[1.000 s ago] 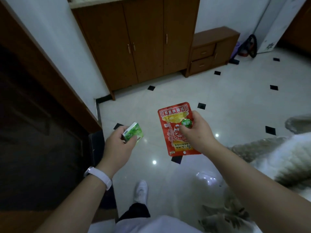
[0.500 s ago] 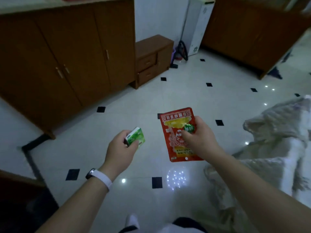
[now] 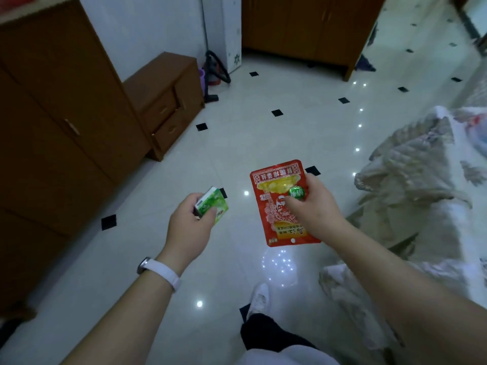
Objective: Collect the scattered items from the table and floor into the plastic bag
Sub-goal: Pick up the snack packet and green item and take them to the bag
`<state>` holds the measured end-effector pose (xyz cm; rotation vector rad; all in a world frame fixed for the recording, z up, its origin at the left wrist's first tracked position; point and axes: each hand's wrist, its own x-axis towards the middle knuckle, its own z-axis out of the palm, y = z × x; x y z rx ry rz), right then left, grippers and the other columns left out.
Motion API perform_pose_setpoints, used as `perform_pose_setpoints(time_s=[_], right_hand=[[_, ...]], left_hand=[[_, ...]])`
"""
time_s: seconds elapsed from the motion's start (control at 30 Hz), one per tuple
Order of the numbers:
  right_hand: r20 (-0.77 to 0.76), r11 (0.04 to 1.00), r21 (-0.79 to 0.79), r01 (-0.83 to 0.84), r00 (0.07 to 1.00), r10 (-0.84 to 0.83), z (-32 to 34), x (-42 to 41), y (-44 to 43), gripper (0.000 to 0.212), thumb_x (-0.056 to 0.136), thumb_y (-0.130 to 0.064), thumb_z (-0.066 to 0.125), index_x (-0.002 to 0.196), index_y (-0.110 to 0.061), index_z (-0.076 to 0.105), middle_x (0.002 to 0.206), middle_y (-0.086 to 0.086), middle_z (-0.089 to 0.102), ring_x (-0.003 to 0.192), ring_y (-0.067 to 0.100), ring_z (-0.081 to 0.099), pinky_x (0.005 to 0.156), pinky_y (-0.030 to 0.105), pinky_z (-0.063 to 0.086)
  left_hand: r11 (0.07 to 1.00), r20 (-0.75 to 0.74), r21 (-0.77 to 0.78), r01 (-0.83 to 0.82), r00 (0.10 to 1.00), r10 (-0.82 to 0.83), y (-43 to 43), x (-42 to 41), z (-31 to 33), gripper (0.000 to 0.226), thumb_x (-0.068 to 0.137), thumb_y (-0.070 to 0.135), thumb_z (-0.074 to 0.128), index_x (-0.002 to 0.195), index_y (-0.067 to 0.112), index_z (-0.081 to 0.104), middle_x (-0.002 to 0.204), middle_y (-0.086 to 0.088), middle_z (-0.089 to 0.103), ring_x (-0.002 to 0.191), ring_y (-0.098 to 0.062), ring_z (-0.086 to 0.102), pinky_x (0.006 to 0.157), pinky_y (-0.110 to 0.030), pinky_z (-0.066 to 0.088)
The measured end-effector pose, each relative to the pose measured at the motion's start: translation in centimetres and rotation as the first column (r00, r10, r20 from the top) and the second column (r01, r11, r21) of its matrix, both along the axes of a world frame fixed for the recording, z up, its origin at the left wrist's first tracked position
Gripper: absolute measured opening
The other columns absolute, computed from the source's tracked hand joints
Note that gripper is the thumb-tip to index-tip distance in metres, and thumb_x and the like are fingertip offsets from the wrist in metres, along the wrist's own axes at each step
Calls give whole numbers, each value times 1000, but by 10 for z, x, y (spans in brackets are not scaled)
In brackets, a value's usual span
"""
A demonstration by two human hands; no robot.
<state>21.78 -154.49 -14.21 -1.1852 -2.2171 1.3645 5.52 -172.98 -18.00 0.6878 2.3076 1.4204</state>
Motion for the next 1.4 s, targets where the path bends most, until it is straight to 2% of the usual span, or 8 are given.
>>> perform_pose_setpoints(time_s=[0.17, 0.27, 0.37, 0.73, 0.93, 1.1, 1.23, 1.4], right_hand=[[-6, 998, -45, 38, 999, -38, 4, -41, 87, 23, 89, -19, 64, 106, -30, 53, 92, -10, 67, 78, 6, 66, 64, 28, 55], [-30, 998, -2, 67, 997, -67, 20, -62, 145, 22, 88, -18, 64, 105, -28, 54, 92, -10, 66, 78, 8, 66, 65, 29, 54], [-49, 992, -15, 123, 991, -124, 29, -70, 188, 23, 89, -17, 63, 107, -27, 53, 92, -9, 66, 79, 7, 66, 62, 25, 52], [18, 937, -16, 350, 937, -349, 2, -112, 323, 22, 91, -18, 64, 107, -28, 52, 92, -10, 66, 78, 6, 67, 59, 22, 52], [78, 862, 26, 506, 859, -507, 10, -166, 404, 25, 91, -22, 65, 110, -28, 51, 94, -6, 66, 80, 11, 68, 72, 38, 60], [61, 786, 102, 610, 784, -617, 31, -200, 470, 24, 90, -20, 64, 110, -25, 53, 95, -6, 66, 83, 11, 67, 71, 34, 58], [49, 719, 123, 684, 720, -692, 33, -204, 508, 28, 90, -21, 65, 115, -26, 52, 97, -10, 66, 81, 5, 65, 60, 23, 50], [50, 612, 79, 787, 610, -791, 21, -186, 560, 31, 90, -24, 65, 116, -32, 51, 97, -14, 64, 82, 4, 65, 65, 25, 52]], left_hand=[[999, -14, -37, 31, 999, -32, 88, -49, 18, 23, 90, 12, 66, 84, 33, 59, 80, 2, 66, 70, -12, 59, 60, -27, 44], [998, -53, -15, 54, 997, -54, 151, -73, 32, 21, 90, 12, 66, 86, 31, 59, 78, 5, 64, 63, 0, 56, 55, -15, 41], [994, -41, -1, 105, 994, -105, 204, -89, 38, 19, 89, 12, 67, 88, 30, 60, 79, 3, 65, 64, -1, 57, 53, -10, 40], [937, -3, -9, 350, 937, -350, 390, -169, 10, 9, 89, 13, 66, 93, 21, 63, 83, -6, 67, 78, -27, 63, 70, -39, 51], [893, 74, 29, 449, 890, -450, 498, -237, -3, 18, 89, 11, 66, 85, 27, 60, 78, -5, 65, 68, -20, 57, 63, -30, 44], [817, 61, 40, 575, 815, -576, 597, -279, 4, 21, 88, 12, 67, 84, 30, 59, 73, 5, 62, 58, 1, 52, 54, -14, 39], [738, 65, 66, 672, 735, -675, 669, -283, 7, 19, 88, 13, 67, 86, 30, 60, 75, 5, 64, 62, -4, 54, 54, -15, 39], [639, 66, 63, 767, 636, -769, 751, -268, 0, 22, 89, 12, 66, 85, 33, 60, 78, 4, 65, 66, -7, 56, 55, -11, 41]])
